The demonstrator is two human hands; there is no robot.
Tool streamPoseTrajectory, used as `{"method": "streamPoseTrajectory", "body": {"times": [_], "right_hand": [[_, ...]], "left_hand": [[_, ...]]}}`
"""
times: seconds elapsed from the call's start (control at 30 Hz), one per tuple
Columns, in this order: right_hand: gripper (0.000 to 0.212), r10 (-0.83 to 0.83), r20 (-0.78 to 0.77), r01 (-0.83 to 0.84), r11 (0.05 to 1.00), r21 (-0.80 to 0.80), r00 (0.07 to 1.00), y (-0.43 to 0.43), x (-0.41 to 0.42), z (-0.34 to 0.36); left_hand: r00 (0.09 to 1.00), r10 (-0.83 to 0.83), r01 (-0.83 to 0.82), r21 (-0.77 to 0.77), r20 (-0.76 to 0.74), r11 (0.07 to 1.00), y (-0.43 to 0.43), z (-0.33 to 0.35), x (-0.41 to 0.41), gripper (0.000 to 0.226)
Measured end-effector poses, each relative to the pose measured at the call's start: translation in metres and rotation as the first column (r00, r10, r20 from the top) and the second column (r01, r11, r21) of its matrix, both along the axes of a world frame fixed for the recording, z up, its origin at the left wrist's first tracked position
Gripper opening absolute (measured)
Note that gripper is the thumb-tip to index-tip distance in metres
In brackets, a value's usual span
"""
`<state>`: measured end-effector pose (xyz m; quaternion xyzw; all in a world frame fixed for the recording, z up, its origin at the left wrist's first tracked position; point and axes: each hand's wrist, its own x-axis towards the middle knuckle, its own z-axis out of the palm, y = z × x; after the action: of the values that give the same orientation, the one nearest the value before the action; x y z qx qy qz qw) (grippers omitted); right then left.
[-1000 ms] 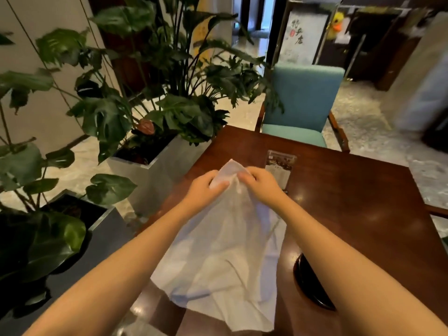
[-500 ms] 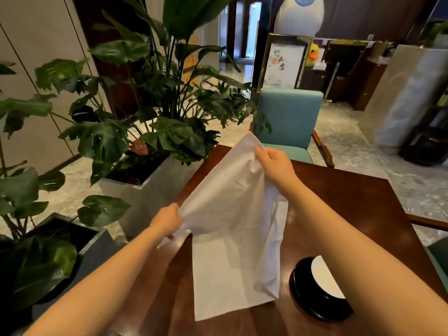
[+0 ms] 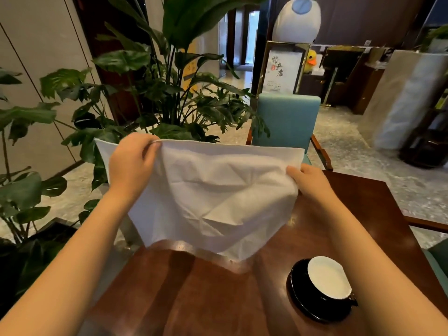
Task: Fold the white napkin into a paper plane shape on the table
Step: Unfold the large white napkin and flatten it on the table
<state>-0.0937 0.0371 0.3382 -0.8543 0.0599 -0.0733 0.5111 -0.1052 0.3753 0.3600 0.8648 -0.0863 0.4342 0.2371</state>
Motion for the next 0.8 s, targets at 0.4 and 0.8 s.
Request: {"method": "streamPoseTrajectory", "body": {"times": [0.4,0.8], "right_hand": [[0.024,-0.086,-0.353,0.194,0.939,0.284,0.932,-0.009,0.005,-0.039],[0.015,-0.385,-0.516,0.316,0.923,-0.219,0.765,-0.024,0.045,-0.175]], "left_hand": [[0.963,-0.007,0.045,0.136,-0.269,0.99,-0.002,-0.035,0.056,0.019],[0.553,-0.086,0.275,0.085,-0.829,0.958,-0.041,-0.194,0.135,0.042]]}}
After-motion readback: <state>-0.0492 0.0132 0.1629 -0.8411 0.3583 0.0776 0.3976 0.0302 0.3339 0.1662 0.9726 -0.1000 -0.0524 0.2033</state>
